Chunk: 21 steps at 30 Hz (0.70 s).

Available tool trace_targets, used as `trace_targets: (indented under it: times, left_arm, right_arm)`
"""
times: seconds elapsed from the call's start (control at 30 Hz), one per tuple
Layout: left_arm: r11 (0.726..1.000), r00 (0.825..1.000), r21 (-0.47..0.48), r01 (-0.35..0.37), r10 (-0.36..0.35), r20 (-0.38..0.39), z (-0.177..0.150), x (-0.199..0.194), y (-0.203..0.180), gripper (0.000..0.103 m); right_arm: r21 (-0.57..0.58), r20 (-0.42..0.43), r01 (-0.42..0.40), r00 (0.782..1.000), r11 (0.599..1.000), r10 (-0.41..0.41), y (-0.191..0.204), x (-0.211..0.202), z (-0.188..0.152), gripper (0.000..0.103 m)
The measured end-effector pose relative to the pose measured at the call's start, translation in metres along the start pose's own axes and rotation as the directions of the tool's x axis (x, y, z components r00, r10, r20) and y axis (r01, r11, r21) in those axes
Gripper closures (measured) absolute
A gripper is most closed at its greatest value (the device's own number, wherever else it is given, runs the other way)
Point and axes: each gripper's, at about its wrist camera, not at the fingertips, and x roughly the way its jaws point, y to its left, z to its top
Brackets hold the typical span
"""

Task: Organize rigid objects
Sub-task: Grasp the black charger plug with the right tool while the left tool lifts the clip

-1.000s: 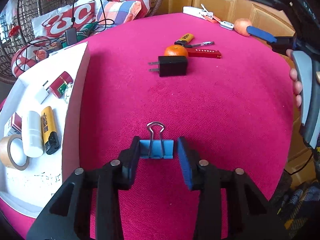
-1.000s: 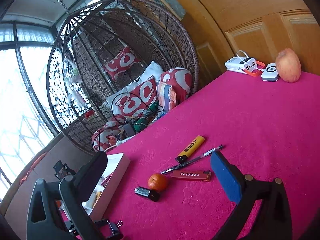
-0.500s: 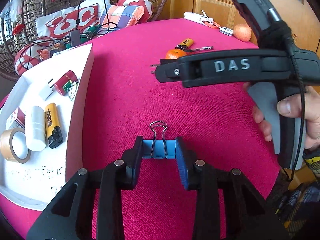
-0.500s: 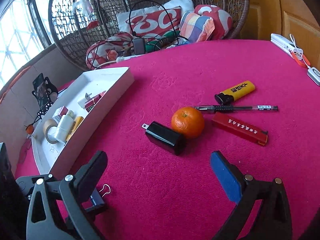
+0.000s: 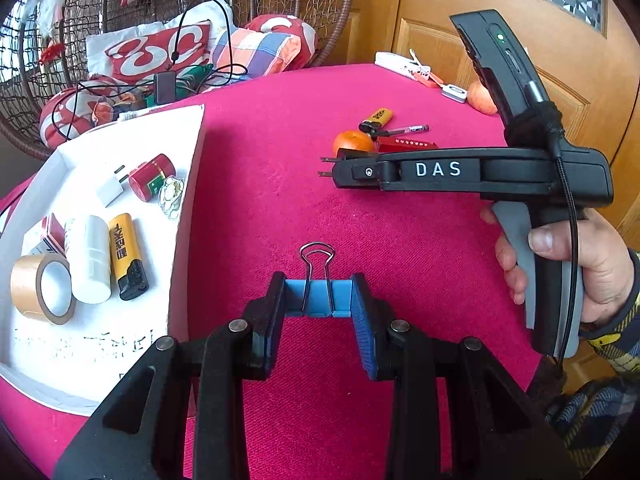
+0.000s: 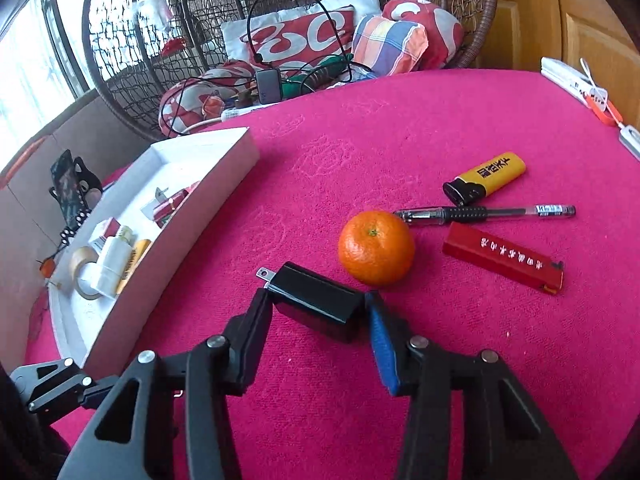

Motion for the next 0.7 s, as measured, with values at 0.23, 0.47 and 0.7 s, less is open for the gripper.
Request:
trace_targets:
  times: [0.23, 0.47, 0.7]
  left_arm:
    - [1.0, 0.998, -0.004, -0.011, 0.011, 0.059, 0.009, -0.02, -0.006, 0.072]
    - [0.999, 0.994, -0.024, -0.028, 0.03, 0.101, 0.015, -0.033, -0.002, 0.072]
    - [0.999, 0.993, -0.031, -0.035, 0.038, 0.114, 0.016, -0.037, 0.001, 0.072]
  right_arm:
    - [-0.02, 0.087, -0.097, 0.991, 0.995, 0.098, 0.014, -0.042, 0.003, 0.056]
    - [-0.04, 0.124, -0.135, 0.983, 0.99, 0.139, 0.023, -0.058, 0.005, 0.056]
    - [-0.037, 0.118, -0.154, 0.98, 0.987, 0.158, 0.024, -0.057, 0.006, 0.056]
